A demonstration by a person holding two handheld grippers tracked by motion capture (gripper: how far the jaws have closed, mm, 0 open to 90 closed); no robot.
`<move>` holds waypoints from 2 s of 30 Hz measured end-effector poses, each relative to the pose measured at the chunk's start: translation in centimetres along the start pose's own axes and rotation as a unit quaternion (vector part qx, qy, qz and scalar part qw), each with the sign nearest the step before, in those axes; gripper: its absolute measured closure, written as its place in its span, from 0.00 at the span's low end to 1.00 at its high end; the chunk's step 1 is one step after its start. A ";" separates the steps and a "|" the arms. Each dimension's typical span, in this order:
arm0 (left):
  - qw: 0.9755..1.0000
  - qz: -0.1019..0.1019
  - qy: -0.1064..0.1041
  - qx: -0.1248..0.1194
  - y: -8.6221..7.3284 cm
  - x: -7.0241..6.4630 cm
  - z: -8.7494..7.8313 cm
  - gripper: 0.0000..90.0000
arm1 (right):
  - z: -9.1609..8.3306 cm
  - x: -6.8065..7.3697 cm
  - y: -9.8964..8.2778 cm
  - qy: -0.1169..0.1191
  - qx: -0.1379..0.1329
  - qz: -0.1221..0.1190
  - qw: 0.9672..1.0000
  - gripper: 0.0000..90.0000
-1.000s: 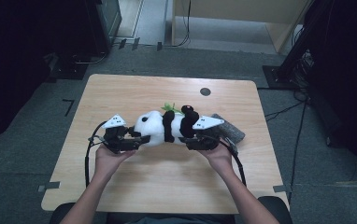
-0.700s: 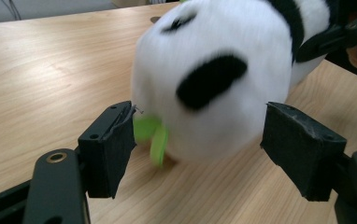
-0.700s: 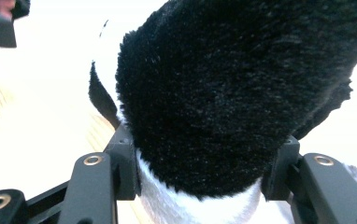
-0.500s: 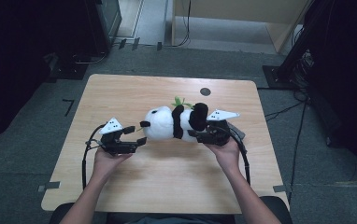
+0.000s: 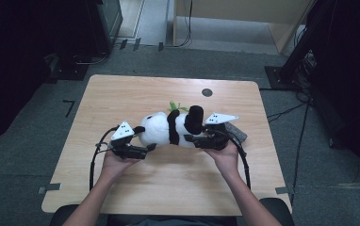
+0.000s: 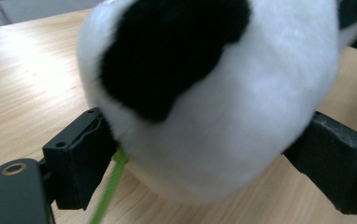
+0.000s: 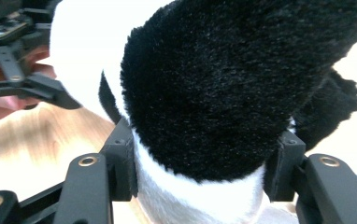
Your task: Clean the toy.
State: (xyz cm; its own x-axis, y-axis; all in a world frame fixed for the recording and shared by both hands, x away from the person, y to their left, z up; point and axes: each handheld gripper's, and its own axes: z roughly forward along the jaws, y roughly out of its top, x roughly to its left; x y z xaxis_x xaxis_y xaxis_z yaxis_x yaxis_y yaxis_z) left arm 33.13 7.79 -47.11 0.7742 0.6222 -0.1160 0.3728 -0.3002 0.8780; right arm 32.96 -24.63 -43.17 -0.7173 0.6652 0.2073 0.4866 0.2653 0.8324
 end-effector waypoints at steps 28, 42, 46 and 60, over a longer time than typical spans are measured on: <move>0.985 -0.150 -0.080 -0.010 1.5 2.9 -4.2 0.62 | -0.7 -0.1 -1.9 0.020 -0.019 -0.096 0.995 0.33; 0.986 -0.152 -0.068 0.009 1.0 2.9 -2.5 0.31 | 0.8 0.2 -2.4 -0.007 0.038 -0.123 0.992 0.50; 0.987 -0.150 -0.057 0.015 0.9 2.9 -2.1 0.25 | 0.4 0.2 -2.2 0.005 0.032 -0.108 0.994 0.52; 0.982 -0.177 -0.037 0.058 0.2 3.2 -1.0 0.19 | 0.5 0.2 -2.1 0.009 0.049 -0.059 0.997 0.54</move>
State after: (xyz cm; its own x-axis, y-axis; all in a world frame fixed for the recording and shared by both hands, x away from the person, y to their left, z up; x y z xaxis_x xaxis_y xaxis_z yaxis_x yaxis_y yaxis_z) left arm 35.19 10.44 -46.82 0.6192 0.6489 -0.4422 0.6777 -0.1571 0.7183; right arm 32.08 -24.69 -45.17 -0.7803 0.6137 0.1205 0.4442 0.4082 0.7975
